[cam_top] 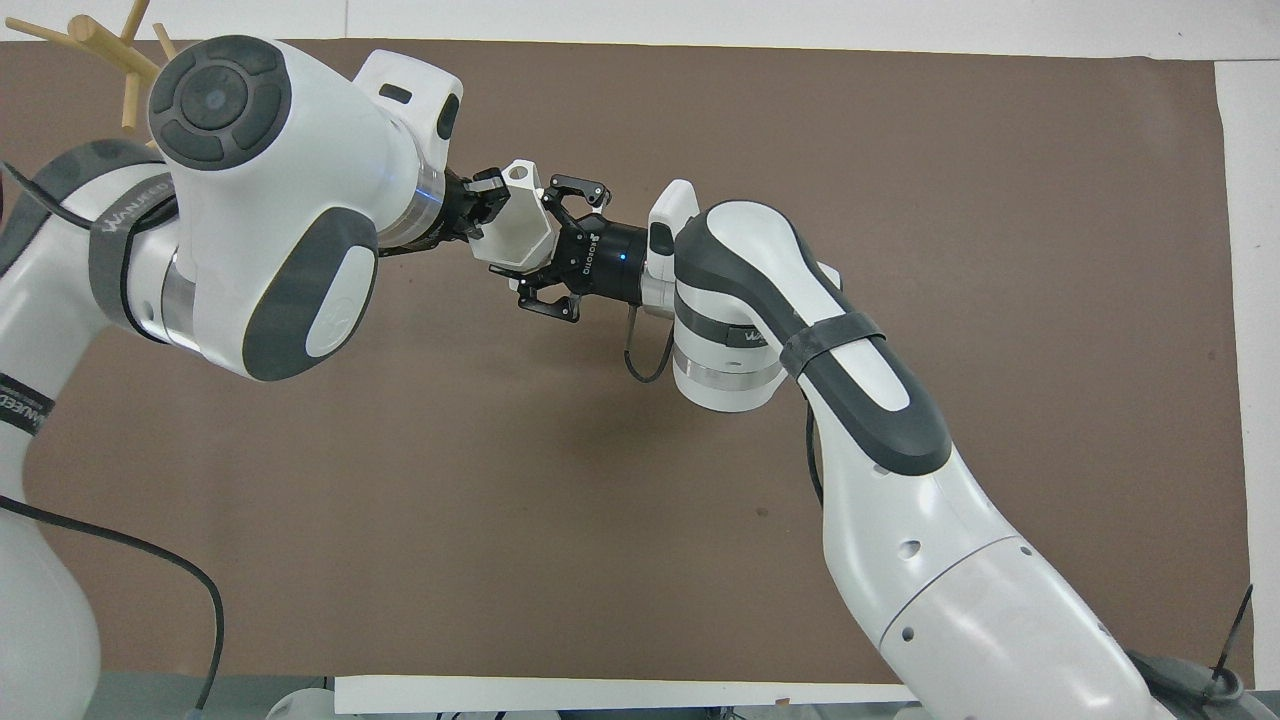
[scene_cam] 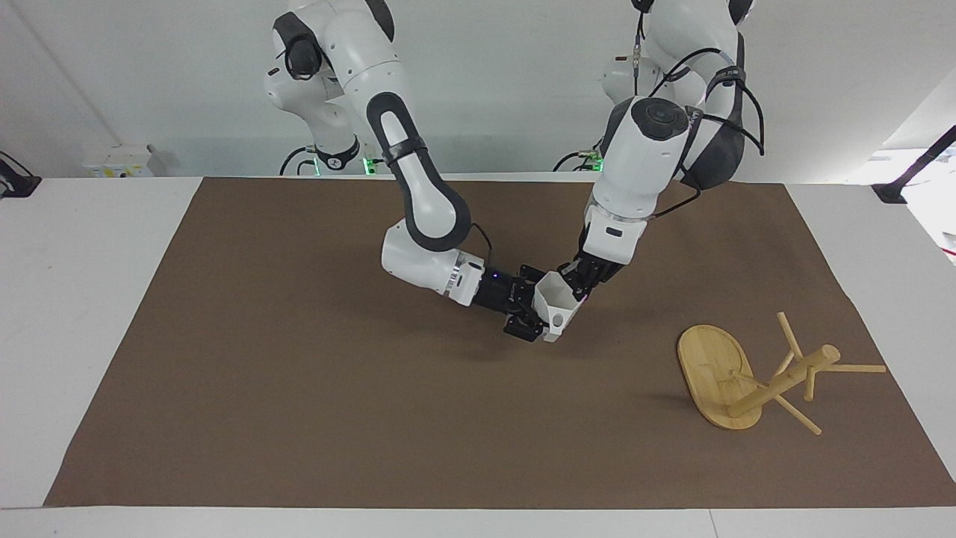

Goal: Hang cup on rack
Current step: 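Carry the cup toward the rack while the right gripper opens and withdraws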

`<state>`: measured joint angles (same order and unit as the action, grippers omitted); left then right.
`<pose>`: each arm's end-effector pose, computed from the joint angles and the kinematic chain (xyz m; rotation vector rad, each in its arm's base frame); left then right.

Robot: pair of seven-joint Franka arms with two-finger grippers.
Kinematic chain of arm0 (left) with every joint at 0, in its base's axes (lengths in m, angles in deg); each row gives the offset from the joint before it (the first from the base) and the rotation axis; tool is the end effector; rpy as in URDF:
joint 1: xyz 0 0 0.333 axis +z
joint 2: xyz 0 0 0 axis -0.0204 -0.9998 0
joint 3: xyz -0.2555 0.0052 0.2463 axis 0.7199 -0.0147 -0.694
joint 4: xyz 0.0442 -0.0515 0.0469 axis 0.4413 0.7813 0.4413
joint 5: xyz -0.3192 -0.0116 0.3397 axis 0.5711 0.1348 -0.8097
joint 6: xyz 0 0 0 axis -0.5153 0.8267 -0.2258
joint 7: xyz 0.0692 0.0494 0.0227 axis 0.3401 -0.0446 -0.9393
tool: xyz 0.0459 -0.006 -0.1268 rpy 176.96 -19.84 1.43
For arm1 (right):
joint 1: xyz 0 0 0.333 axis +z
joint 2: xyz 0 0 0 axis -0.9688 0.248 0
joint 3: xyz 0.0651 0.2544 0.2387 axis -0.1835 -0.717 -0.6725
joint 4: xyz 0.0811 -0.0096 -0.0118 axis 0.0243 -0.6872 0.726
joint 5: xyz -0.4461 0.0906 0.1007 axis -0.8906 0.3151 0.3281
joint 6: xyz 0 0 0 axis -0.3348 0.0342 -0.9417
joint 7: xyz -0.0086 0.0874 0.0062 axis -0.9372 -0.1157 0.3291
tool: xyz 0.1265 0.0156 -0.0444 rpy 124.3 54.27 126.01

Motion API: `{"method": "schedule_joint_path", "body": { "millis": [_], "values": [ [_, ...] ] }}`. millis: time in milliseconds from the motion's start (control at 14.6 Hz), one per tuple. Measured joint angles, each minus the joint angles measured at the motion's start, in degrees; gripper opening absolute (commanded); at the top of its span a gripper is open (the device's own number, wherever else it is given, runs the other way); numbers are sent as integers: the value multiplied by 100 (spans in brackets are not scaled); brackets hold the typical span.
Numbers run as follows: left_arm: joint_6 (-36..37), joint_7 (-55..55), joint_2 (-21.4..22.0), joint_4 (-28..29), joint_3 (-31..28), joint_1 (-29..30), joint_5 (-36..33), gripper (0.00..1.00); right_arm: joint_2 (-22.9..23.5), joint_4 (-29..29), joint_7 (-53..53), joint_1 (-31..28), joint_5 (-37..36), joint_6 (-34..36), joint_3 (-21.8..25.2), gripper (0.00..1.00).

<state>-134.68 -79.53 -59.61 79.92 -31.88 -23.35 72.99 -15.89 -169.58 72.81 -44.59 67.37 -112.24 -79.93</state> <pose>0.6345 -0.3688 0.4823 2.9677 0.4474 0.1391 0.6664 0.4465 0.2850 -1.5958 -1.2923 -1.3272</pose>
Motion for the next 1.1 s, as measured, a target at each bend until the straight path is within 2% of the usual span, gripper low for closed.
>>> {"method": "schedule_joint_path", "body": {
  "millis": [69,137,412,618,824,961,1098],
  "values": [
    [-20,0,0,3,0,0,5,0,0,2,0,0,2,0,5,74],
    [-40,0,0,5,0,0,11,0,0,5,0,-2,3,0,9,100],
    [-163,-13,-12,14,-66,36,28,0,-14,14,0,-120,15,62,15,100],
    [-214,-22,-16,24,-124,109,27,0,-64,-103,3,-530,14,808,22,100],
    [-345,-32,6,19,-146,335,26,0,-202,-496,151,-1023,-138,1471,36,100],
    [-429,-26,98,38,-147,639,25,0,-394,-677,169,-1399,-761,1591,45,100],
    [-725,56,304,267,-149,960,23,0,-611,-737,72,-1865,-1684,1799,49,100]
  ]
}}
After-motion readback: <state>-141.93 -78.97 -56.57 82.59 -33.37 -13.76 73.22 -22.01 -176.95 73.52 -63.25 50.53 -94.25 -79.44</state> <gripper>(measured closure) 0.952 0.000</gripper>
